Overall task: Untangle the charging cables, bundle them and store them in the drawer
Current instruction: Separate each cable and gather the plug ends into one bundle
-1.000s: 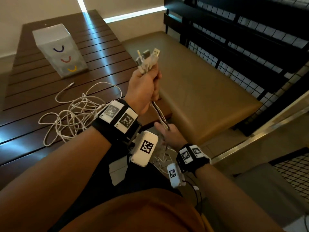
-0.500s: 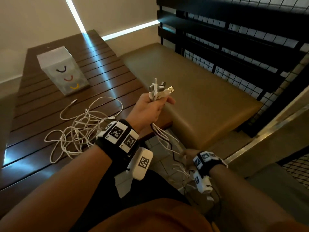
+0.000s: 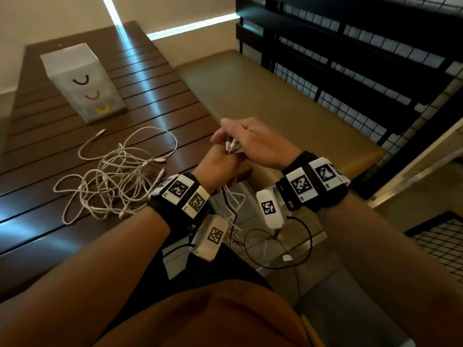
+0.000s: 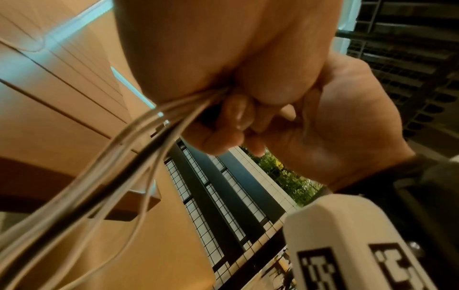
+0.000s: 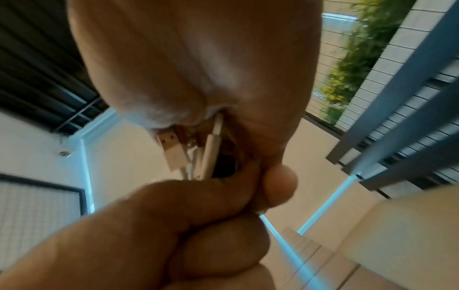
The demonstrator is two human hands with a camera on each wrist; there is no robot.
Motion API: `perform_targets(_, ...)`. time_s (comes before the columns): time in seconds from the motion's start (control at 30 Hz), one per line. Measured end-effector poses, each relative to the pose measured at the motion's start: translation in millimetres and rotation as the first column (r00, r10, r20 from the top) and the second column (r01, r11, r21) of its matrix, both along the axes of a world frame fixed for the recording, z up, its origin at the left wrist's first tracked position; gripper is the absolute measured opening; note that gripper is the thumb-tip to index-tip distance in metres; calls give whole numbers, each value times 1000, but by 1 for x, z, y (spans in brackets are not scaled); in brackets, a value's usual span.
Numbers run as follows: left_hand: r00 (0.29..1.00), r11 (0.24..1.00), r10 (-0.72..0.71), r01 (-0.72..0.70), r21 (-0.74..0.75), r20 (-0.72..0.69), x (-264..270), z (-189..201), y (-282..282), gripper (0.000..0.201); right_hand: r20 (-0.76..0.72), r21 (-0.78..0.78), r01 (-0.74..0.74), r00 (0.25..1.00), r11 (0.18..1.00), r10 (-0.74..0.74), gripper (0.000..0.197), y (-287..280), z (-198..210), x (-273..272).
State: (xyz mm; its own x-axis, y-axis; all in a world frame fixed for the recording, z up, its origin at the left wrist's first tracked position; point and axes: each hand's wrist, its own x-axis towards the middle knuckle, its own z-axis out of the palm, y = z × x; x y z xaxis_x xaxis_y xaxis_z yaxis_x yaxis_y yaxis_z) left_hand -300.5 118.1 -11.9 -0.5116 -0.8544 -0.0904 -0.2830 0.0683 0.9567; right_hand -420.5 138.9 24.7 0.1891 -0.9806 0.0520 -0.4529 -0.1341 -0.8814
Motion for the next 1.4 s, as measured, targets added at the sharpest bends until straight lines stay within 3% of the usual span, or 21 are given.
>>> perform_targets(0.1,999,998,39,-38,-40,16,9,5,-1,28,-174,-124,-10,985,992,-12,38,-8,-6,8)
perform_targets(0.3,999,997,51,-51,-62,5,20,14,3,39,-170,-266,83,977,961,-131,48,-15,-15,27)
perform_targets(0.4,997,996,70,-73,-58,-40,31,14,0,36,-262,-300,47,956,953,-130,62,-16,-9,40)
perform_targets(0.57,996,986,79,-84,-143,-36,50,16,-7,31,-297,-345,-11,950,938,-98,58,-14,7,59)
perform_targets(0.63,993,982,110,-116,-148,-47,60,18,-8,34,-278,-293,-37,959,955,-49,59,-16,14,67)
perform_targets(0.67,989,981,127,-137,-136,-78,65,21,-7,36,-191,-257,-31,981,966,-19,59,-17,18,71)
perform_targets(0.73,955,974,217,-227,-25,-201,75,28,-4,38,132,-167,-4,991,986,27,58,-20,21,79)
perform_targets(0.8,861,924,381,-344,164,-338,88,40,-4,34,395,20,-37,918,999,26,58,-20,16,96)
perform_targets(0.83,801,888,458,-395,233,-385,97,46,-5,31,419,92,-80,908,993,34,57,-20,7,109)
perform_targets(0.9,728,854,521,-438,281,-447,121,54,-12,33,263,119,-140,959,983,105,56,-19,-13,136)
perform_targets(0.93,726,862,507,-425,275,-465,134,57,-15,34,187,137,-155,974,978,128,63,-18,-23,149)
perform_targets(1.0,739,884,467,-387,262,-486,161,55,-19,35,188,198,-190,970,962,153,70,-16,-36,170)
perform_targets(1.1,732,869,495,-416,268,-468,199,45,-16,34,81,178,-239,970,955,228,65,-22,-50,190)
perform_targets(1.23,636,762,645,-582,286,-424,252,32,-22,39,-110,315,-259,945,913,307,62,-26,-79,204)
perform_targets(1.4,545,639,768,-684,351,-337,299,3,-15,50,-112,456,-362,883,813,456,57,-20,-98,218)
